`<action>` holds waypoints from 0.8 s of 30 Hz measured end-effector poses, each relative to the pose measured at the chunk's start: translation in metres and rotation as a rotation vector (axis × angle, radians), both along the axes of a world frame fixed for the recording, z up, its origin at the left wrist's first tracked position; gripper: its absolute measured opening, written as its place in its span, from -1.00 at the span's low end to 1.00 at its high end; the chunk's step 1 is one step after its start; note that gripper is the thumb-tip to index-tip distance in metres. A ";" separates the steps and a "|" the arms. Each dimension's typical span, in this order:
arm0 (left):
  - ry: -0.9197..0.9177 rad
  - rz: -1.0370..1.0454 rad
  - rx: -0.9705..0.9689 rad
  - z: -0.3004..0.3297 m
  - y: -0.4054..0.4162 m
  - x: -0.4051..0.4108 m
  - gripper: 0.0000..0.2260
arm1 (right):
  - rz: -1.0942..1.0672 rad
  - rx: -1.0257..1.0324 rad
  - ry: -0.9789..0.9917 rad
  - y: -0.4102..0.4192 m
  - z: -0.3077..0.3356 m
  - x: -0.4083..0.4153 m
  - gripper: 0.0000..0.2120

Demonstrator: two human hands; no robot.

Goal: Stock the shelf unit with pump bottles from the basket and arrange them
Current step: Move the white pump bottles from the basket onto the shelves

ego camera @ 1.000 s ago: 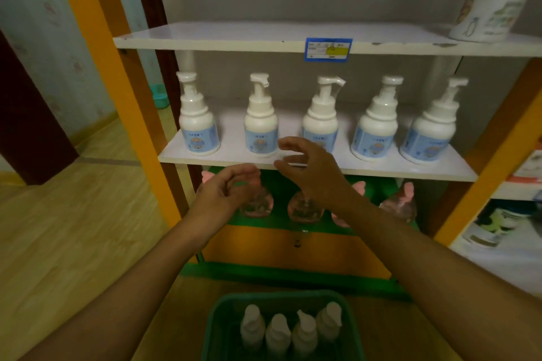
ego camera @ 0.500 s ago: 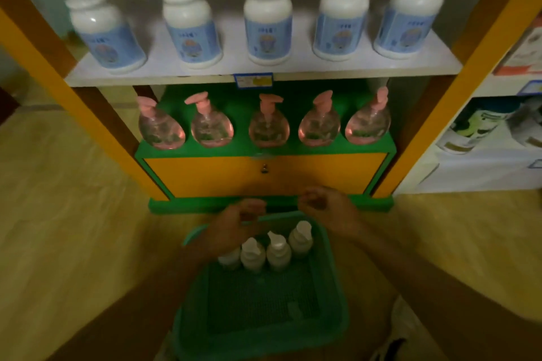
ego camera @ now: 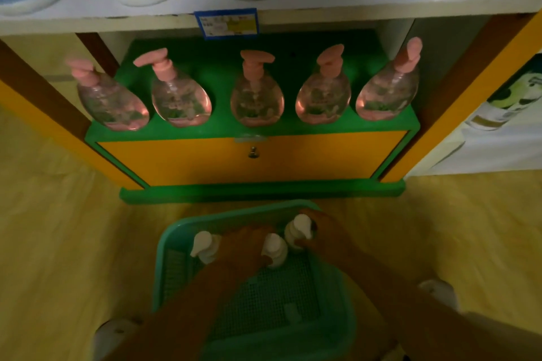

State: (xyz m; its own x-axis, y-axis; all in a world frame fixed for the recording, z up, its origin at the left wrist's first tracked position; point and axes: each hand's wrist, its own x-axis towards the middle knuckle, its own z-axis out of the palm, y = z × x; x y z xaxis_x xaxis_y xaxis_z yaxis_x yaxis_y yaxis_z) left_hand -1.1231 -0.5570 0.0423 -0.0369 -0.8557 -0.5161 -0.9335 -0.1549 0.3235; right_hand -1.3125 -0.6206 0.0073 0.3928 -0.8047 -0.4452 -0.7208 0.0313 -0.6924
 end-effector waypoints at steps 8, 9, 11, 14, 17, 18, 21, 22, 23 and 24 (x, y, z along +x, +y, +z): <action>0.167 0.092 -0.050 0.015 -0.004 0.003 -0.61 | -0.037 0.020 -0.001 -0.004 0.011 0.002 -0.49; 0.204 0.119 -0.065 0.023 -0.005 0.005 -0.60 | -0.044 -0.007 0.007 -0.004 0.021 0.001 -0.49; 0.286 0.142 -0.110 0.047 -0.007 0.010 -0.59 | -0.082 -0.071 -0.040 -0.005 0.047 -0.002 -0.51; 0.432 0.145 -0.193 0.096 -0.007 0.019 -0.64 | -0.049 -0.196 -0.094 -0.003 0.095 -0.008 -0.57; 0.609 0.230 -0.260 0.153 -0.002 0.028 -0.64 | -0.023 -0.288 -0.195 0.001 0.157 -0.017 -0.56; 0.674 0.264 -0.295 0.173 -0.001 0.029 -0.61 | -0.038 -0.298 -0.235 0.002 0.181 -0.019 -0.55; 0.874 0.355 -0.405 0.234 -0.002 0.025 -0.59 | -0.086 -0.358 -0.344 0.005 0.249 -0.026 -0.57; 0.915 0.383 -0.449 0.253 -0.004 0.022 -0.60 | -0.096 -0.378 -0.382 0.005 0.269 -0.027 -0.60; 0.952 0.401 -0.484 0.270 -0.005 0.019 -0.60 | -0.100 -0.392 -0.425 0.005 0.290 -0.028 -0.63; 1.003 0.428 -0.507 0.285 -0.006 0.016 -0.58 | -0.115 -0.401 -0.470 0.006 0.310 -0.028 -0.63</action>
State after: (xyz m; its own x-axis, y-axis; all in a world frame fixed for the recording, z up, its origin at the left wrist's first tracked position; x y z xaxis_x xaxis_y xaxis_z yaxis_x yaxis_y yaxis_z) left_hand -1.1068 -0.5628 0.3274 0.1078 -0.9939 -0.0214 -0.1355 -0.0360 0.9901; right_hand -1.3404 -0.6149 0.3171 0.3741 -0.9221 0.0990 -0.3444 -0.2373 -0.9083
